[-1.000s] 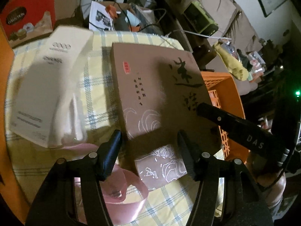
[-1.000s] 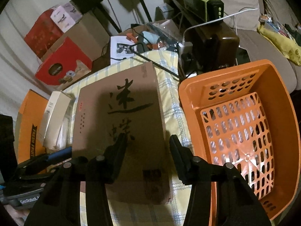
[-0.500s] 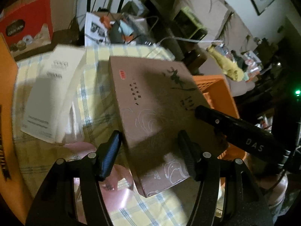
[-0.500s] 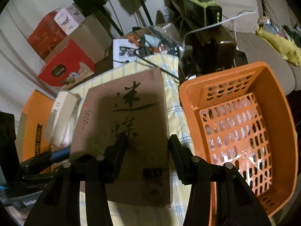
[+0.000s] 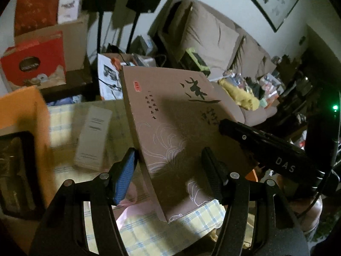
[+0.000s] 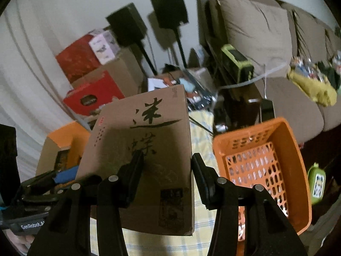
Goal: Organize objects
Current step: 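Lift the brown box with both grippers and carry it toward the cardboard box, then lower the brown box with both grippers into the orange cardboard box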
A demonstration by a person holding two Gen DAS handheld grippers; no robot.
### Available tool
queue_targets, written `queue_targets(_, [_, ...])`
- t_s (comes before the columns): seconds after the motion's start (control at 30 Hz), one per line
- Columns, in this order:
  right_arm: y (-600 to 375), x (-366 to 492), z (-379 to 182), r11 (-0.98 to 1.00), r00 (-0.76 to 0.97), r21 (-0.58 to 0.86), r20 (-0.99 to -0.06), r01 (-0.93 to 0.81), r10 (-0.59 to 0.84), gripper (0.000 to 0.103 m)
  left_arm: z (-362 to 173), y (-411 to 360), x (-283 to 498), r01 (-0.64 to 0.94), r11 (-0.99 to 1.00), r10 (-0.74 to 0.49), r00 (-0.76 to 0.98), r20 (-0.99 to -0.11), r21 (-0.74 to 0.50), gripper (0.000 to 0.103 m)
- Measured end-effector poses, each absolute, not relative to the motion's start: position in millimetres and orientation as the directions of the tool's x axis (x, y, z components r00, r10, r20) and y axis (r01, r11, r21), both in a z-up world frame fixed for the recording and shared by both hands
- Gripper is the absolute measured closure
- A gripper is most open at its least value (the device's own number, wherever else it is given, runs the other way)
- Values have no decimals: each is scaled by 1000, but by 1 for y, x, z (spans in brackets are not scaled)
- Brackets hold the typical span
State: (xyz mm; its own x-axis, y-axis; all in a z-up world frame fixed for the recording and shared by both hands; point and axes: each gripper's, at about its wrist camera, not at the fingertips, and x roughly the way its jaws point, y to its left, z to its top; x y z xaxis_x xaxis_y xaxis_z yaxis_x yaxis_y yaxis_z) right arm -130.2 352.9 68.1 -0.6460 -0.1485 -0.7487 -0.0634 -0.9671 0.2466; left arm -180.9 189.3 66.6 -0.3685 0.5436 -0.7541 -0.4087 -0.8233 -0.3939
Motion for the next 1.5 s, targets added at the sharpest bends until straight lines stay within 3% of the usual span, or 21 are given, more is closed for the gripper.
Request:
queue_targets(0.3, [282,-134,96,-962,-667,270,-708,49,-233,55,98,112,-172,-349,-858,506,-457,-731,-376,44])
queue_targets(0.67, [173,-150,90,-935,-630,309,-694,178,-349,55,98,2,-168,-222,-914,406,-531,-744,-340,44])
queue_targets(1.0, [94,-167,60,-904,-564,356,-707,238,-427,55,75,-79,-171,-120,-941,330,-536,-777,-317,44])
queue_targets(1.5, [43,-184,6,-919,-490,327,-777,221,-394,55,12,-129,-196,-74,-934,345,-452,-822,-351,44])
